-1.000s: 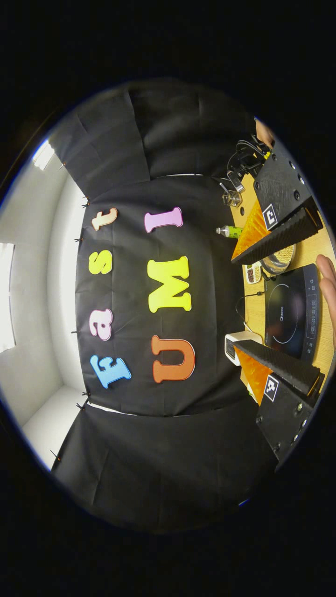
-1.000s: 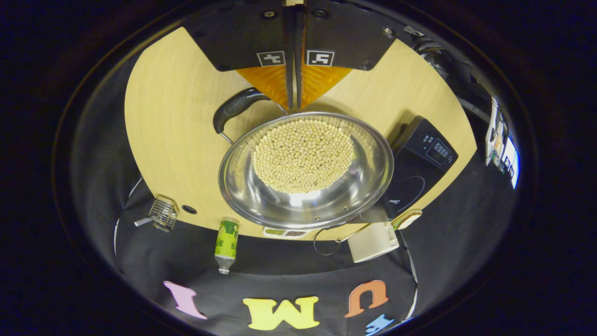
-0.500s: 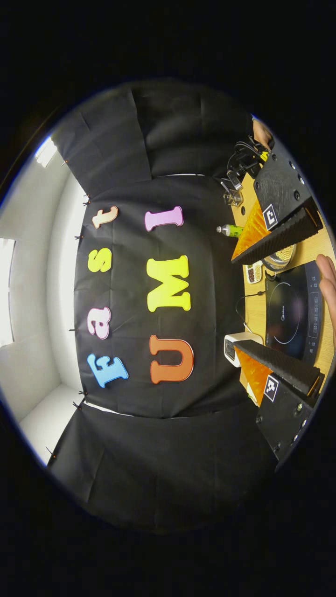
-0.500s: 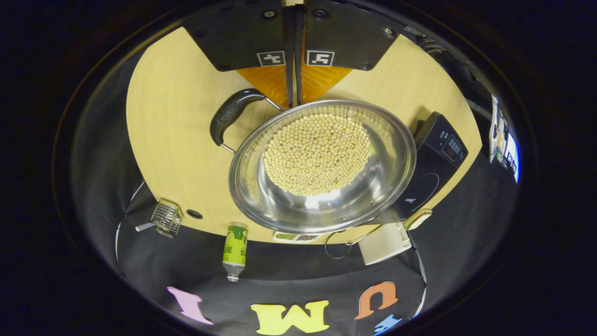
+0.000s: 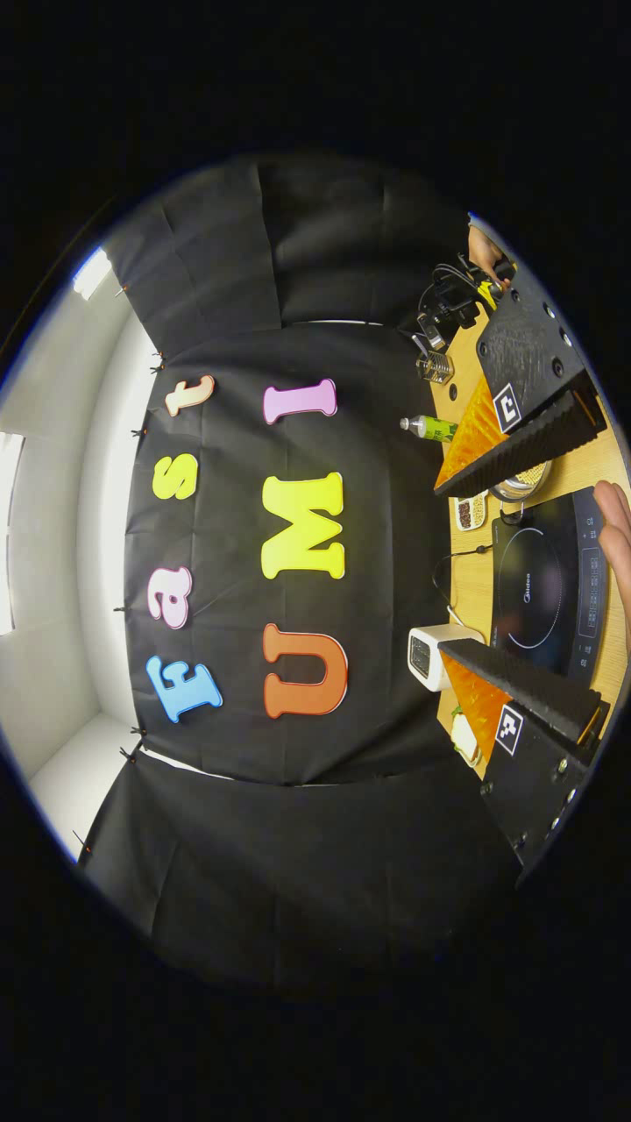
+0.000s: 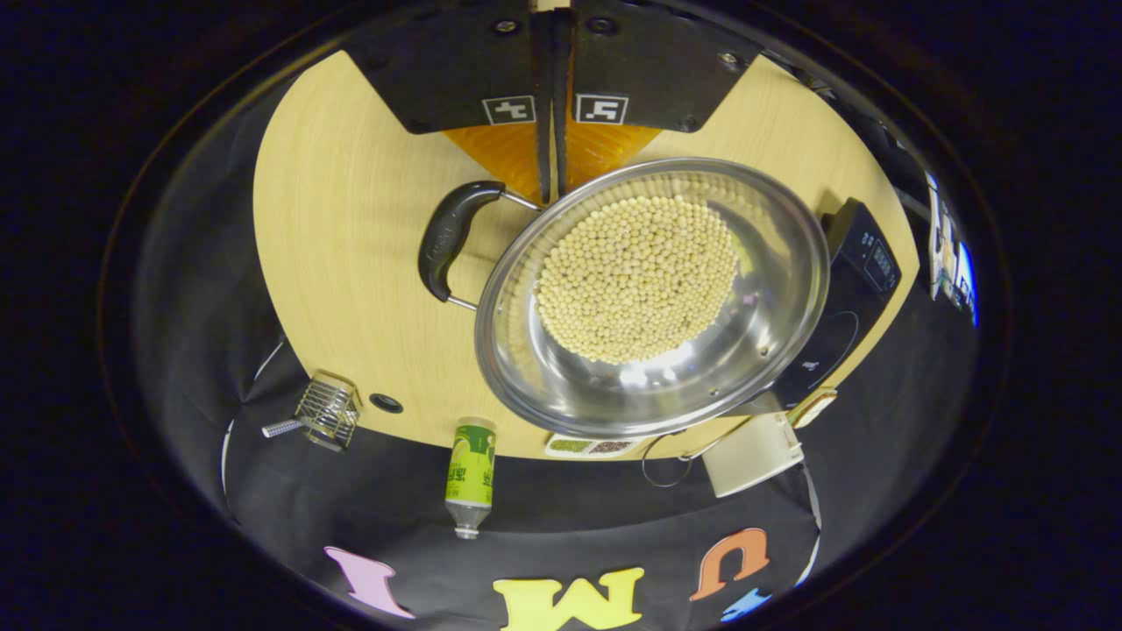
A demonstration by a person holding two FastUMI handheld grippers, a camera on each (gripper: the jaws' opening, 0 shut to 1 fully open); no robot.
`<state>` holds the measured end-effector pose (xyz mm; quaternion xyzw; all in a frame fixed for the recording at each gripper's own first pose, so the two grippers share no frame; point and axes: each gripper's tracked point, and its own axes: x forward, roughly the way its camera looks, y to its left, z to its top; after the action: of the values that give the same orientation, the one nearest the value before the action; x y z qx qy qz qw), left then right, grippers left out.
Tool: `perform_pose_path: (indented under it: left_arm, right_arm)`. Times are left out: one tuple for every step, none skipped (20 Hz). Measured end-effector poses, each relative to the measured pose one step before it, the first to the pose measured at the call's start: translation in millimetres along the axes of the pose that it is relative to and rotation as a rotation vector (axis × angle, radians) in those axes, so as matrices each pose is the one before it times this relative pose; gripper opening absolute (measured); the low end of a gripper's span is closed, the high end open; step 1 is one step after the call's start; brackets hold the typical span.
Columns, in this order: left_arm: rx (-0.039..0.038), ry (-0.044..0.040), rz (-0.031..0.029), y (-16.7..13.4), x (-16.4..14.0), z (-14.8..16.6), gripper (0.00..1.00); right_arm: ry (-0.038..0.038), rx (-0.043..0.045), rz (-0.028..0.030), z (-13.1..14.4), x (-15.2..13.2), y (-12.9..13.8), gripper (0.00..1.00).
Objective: First push the handle of the pot to place it horizontally, then grasp the pot with both hands and set it on the induction cooktop.
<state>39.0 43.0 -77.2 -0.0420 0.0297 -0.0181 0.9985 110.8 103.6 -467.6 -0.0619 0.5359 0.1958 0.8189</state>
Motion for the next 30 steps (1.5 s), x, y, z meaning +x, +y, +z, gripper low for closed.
perform_pose_path:
  left_arm:
    - [-0.00099, 0.00527, 0.00483, 1.26, 2.13, -1.77, 0.96]
    - [0.00186, 0.00575, 0.00434, 1.87, 1.6, -1.89, 0.96]
    - [-0.00421, 0.00947, -0.00364, -0.79, 2.93, -3.71, 0.96]
    - [-0.01193, 0.01039, -0.01067, -3.02, 1.81, -2.82, 0.96]
    - [-0.01408, 0.01042, -0.00958, -3.72, 3.23, -2.75, 0.96]
    - [-0.008, 0.00472, -0.00457, 0.1, 1.87, -0.3, 0.95]
    - [-0.0018, 0.00309, -0.00108, 0.29, 2.2, -0.8, 0.95]
    - [0.00016, 0.00116, 0.00333, 1.63, 1.76, -0.76, 0.95]
    - [-0.0006, -0.00127, 0.00318, 0.45, 1.64, -1.15, 0.95]
    - [-0.00072, 0.00337, -0.00301, -2.56, 3.42, -2.39, 0.95]
    - [0.00053, 0.00634, -0.00198, -1.73, 2.25, -2.48, 0.95]
    - [0.00082, 0.00558, 0.00122, -0.57, 3.36, -1.74, 0.95]
    - [0.00098, 0.00533, 0.00194, -1.08, 3.72, -0.19, 0.96]
    - [0.00156, 0.00223, -0.00381, -2.99, 3.49, -0.06, 0.96]
    - [0.00313, 0.00326, -0.00601, -4.24, 4.59, -1.35, 0.96]
    - [0.00186, 0.00953, 0.00055, -2.34, 3.62, -3.22, 0.96]
    - [0.00194, 0.01097, 0.0001, -3.1, 4.65, -4.97, 0.95]
    - [0.00162, 0.01126, -0.003, -3.2, 6.32, -4.42, 0.96]
    - [0.00202, 0.01599, -0.00411, -3.61, 5.43, -5.42, 0.96]
    - [0.00288, 0.01654, -0.00425, -4.09, 5.45, -6.28, 0.96]
    - [0.00218, 0.01554, -0.0038, -3.17, 5.07, -6.46, 0.96]
    - [-0.00079, 0.01397, -0.00348, -4.12, 5.49, -5.39, 0.96]
    - [-0.0042, 0.01506, -0.00614, -3.44, 5.42, -5.88, 0.96]
    - [-0.00897, 0.01467, -0.008, -3.35, 5.98, -6.37, 0.96]
    - [-0.01077, 0.0192, -0.00705, -3.92, 6.28, -7.22, 0.96]
    - [-0.00838, 0.02109, -0.00851, -3.65, 6.06, -6.89, 0.96]
    - [-0.00666, 0.01935, -0.00533, -3.58, 6.34, -7.08, 0.96]
    - [-0.00463, 0.02131, -0.0011, -2.12, 6.6, -7.14, 0.96]
    - [-0.00258, 0.02275, -0.00195, -1.65, 6.56, -7.38, 0.96]
    - [-0.00184, 0.02387, -0.0029, -2.84, 6.12, -7.66, 0.96]
  right_arm:
    - [-0.00241, -0.00327, -0.00929, 2.59, 3.06, -4.67, 0.04]
    - [0.00077, 0.00162, -0.01098, 2.58, 4.35, -4.69, 0.04]
    - [0.00699, 0.00399, -0.00513, 1.7, 3.76, -3.17, 0.04]
    - [0.00648, 0.00185, -0.00091, 0.63, 3.5, -1.98, 0.04]
    - [0.00596, 0.0013, -0.00252, 1.57, 2.21, -2.45, 0.04]
    - [0.00307, -0.00034, -0.00008, 1.55, 1.9, -1.85, 0.04]
    - [0.00443, 0.00028, -0.00225, 1.93, 1.71, -3.12, 0.04]
    - [0.00157, 0.0026, -0.00598, 2.89, 1.66, -3.73, 0.04]
    - [-0.00274, 0.00245, -0.0073, 3.7, 1.81, -4.02, 0.04]
    - [-0.00316, -0.0003, -0.00439, 3.31, 1.95, -3.42, 0.04]
    - [-0.00103, 0.0029, -0.00236, 2.95, 0.55, -2.76, 0.04]
    - [-0.00258, 0.00676, 0.00103, 1.92, 0.71, -2.01, 0.04]
    - [-0.00537, 0.00592, 0.00307, 2.52, -0.15, -1.54, 0.04]
    - [-0.00776, -0.00192, -0.00029, 1.95, 0.61, -1.45, 0.04]
    - [-0.00848, -0.00968, -0.00552, 1.73, 0.8, -2.98, 0.01]
    - [-0.00642, -0.00374, -0.0136, 0.66, 0.31, -4.16, 0.04]
    - [-0.00585, 0.00287, -0.00535, 0.53, -1.29, -2.3, 0.01]
    - [-0.00726, 0.00939, 0.00464, -0.18, -2.74, 1.05, 0.01]
    - [-0.01245, 0.012, 0.00615, 0.23, -4.44, 0.52, 0.04]
    - [-0.01551, 0.00925, 0.00503, 0.03, -5.11, 0.13, 0.04]
    - [-0.01572, 0.01365, 0.0039, -0.05, -5.39, -0.11, 0.04]
    - [-0.02092, 0.01861, -0.00019, 1.59, -5.11, -1.52, 0.02]
    - [-0.01744, 0.02446, 0.00141, -0.46, -2.98, -0.18, 0.03]
    - [-0.0169, 0.0225, -0.00098, -0.14, -4.91, -0.23, 0.1]
    - [-0.02305, 0.01849, -0.00471, 1.63, -3.88, -0.9, 0.19]
    - [-0.0206, 0.00427, -0.01098, 1.56, -4.49, -1.05, 0.42]
    - [-0.01775, -0.00126, -0.01187, 2.89, -3.48, -3.67, 0.57]
    - [-0.02039, -0.00449, -0.01584, 2.96, -7.7, -2.62, 0.73]
    - [-0.02396, -0.00114, -0.01224, 4.18, -5.66, -1.75, 0.76]
    - [-0.0239, 0.00138, -0.00708, 4.33, -5.69, -0.09, 0.79]
